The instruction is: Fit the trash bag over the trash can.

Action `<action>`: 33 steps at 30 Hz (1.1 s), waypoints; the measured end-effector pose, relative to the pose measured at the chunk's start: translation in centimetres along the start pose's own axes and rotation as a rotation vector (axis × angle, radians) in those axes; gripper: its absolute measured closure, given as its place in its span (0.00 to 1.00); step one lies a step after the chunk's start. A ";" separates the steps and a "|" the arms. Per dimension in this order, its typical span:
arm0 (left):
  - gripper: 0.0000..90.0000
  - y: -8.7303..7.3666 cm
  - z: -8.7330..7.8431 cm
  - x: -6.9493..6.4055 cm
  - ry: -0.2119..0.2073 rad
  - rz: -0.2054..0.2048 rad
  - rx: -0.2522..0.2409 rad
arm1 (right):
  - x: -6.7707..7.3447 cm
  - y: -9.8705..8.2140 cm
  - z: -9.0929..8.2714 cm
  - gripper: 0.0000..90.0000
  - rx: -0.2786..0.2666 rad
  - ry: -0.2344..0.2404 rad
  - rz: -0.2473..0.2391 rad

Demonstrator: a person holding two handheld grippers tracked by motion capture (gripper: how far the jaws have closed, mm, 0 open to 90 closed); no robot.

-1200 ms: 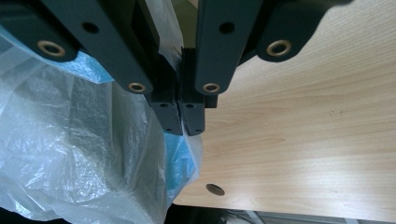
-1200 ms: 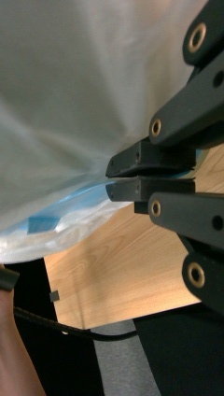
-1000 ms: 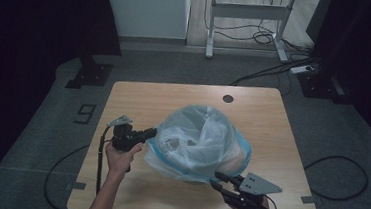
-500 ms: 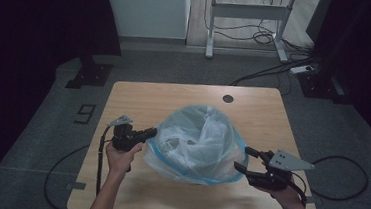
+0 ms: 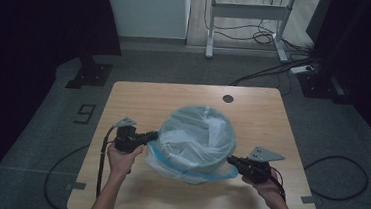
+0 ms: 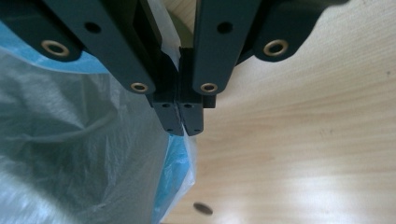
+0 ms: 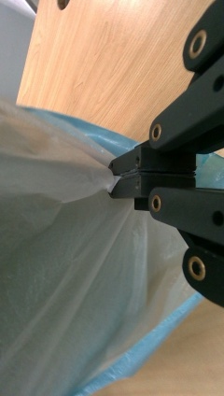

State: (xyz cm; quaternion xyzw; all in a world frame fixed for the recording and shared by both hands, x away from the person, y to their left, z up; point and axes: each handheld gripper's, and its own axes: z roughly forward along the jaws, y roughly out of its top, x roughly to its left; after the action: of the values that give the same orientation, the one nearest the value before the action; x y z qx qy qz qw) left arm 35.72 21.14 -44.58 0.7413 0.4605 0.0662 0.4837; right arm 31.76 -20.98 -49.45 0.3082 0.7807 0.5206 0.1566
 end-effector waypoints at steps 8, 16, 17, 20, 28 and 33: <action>0.99 -0.6 1.8 0.0 0.008 0.003 0.060 | -0.9 -0.9 1.6 0.98 -0.020 -0.040 0.053; 0.99 -0.9 2.1 -0.4 0.012 0.025 0.062 | -1.1 -1.2 2.5 0.98 -0.024 -0.048 0.073; 0.99 -0.9 2.1 -0.4 0.011 0.024 0.061 | -1.1 -1.3 2.5 0.98 -0.023 -0.048 0.076; 0.99 -1.1 2.3 -0.2 0.001 0.005 0.058 | -1.2 -1.5 2.8 0.98 -0.018 -0.053 0.081; 0.97 -1.5 2.5 0.3 0.001 -0.012 0.067 | -1.2 -1.8 3.4 0.94 0.007 -0.074 0.082; 0.73 -1.6 0.0 0.4 0.027 0.013 -0.067 | -1.2 -1.8 2.1 0.73 -0.053 -0.108 0.102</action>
State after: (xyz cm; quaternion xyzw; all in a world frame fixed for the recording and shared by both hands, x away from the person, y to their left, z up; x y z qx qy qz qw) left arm 34.93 21.66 -46.00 0.7265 0.4597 0.0946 0.5019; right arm 33.30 -20.68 -52.03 0.3709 0.7403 0.5310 0.1799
